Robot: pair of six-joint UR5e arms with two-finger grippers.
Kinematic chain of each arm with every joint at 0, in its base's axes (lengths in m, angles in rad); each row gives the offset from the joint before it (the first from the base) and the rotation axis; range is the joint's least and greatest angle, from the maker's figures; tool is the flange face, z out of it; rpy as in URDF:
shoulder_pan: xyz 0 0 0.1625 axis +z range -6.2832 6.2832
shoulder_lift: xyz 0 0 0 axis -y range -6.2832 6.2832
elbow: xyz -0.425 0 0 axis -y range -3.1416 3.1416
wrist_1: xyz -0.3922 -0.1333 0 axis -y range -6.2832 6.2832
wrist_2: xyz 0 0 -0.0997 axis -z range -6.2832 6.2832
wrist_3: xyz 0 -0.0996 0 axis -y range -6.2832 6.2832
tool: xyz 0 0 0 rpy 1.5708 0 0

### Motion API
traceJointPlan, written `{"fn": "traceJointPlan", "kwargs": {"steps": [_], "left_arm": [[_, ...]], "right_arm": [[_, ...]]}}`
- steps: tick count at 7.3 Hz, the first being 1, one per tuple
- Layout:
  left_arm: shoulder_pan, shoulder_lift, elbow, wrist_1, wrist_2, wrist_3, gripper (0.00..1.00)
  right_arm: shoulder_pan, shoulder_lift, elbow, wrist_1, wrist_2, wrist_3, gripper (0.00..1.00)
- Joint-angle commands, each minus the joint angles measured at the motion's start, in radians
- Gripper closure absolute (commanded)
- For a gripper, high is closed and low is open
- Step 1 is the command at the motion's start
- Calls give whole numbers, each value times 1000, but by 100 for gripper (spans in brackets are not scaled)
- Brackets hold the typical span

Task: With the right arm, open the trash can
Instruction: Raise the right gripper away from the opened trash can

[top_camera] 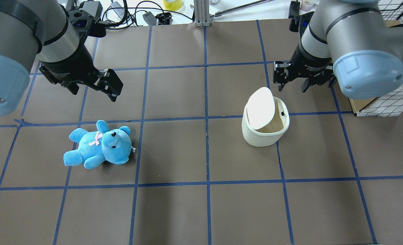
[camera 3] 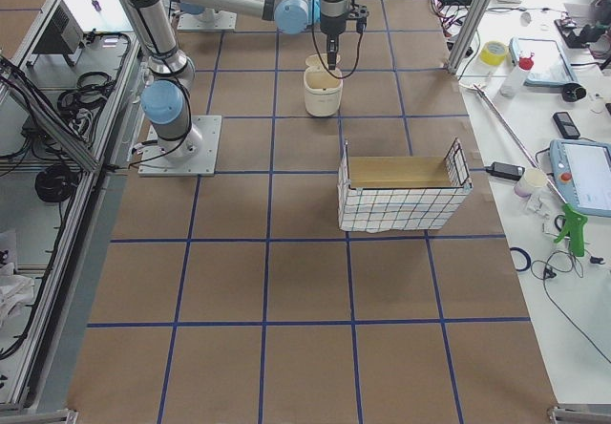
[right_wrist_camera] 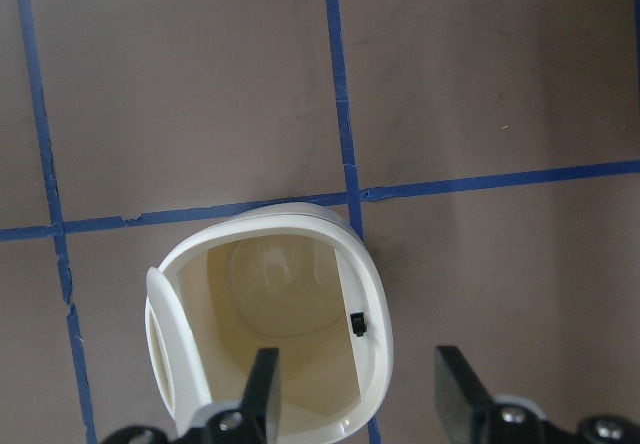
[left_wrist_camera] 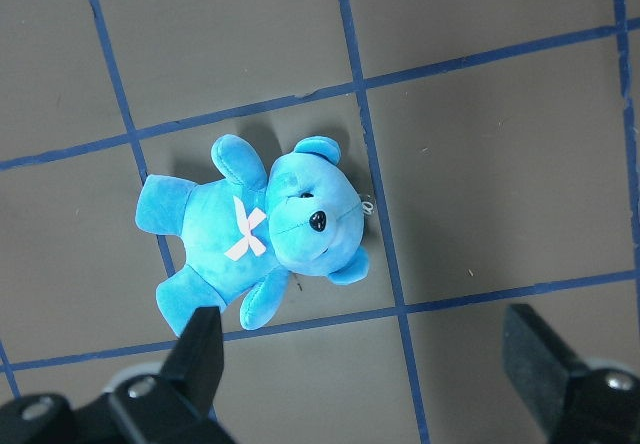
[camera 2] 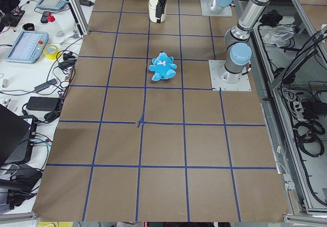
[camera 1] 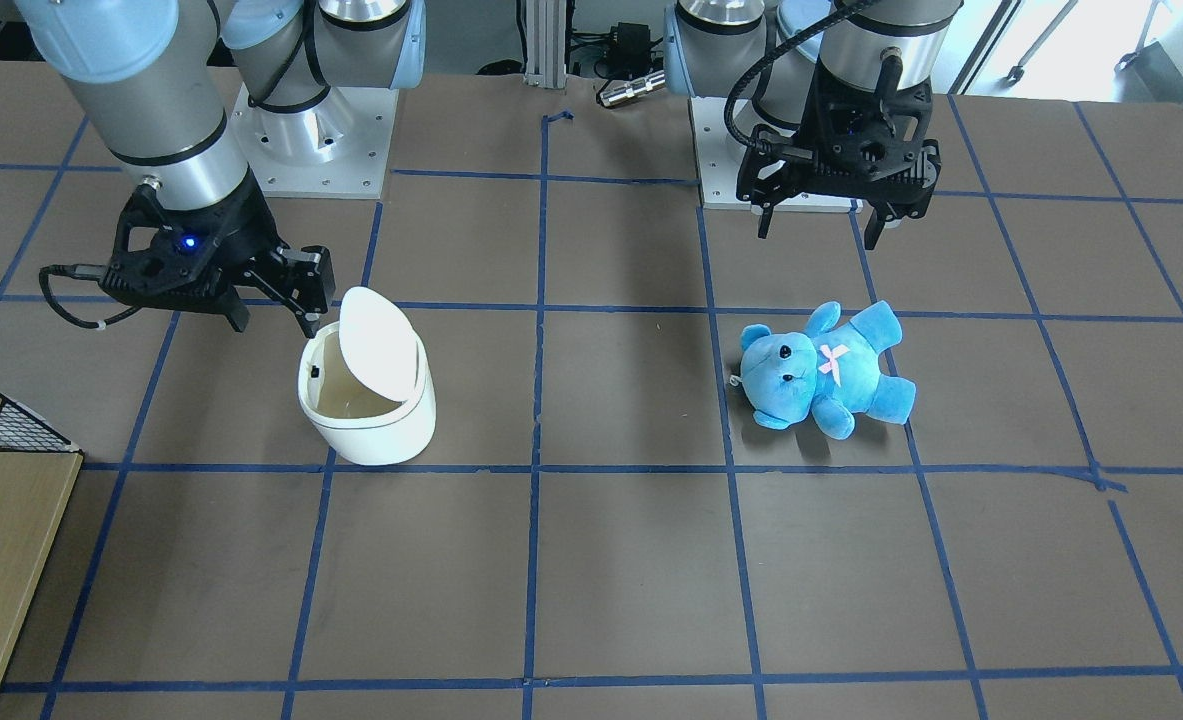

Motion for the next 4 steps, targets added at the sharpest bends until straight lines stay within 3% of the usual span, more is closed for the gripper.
{"fn": "traceJointPlan", "kwargs": {"steps": [1,4], "left_arm": [[0,0,0,0,0,0,0],[0,0,0,0,0,0,0]], "right_arm": [[-1,-32,-67,117,-11,0,0],[-3,-80,-113,272,-11,0,0]]}}
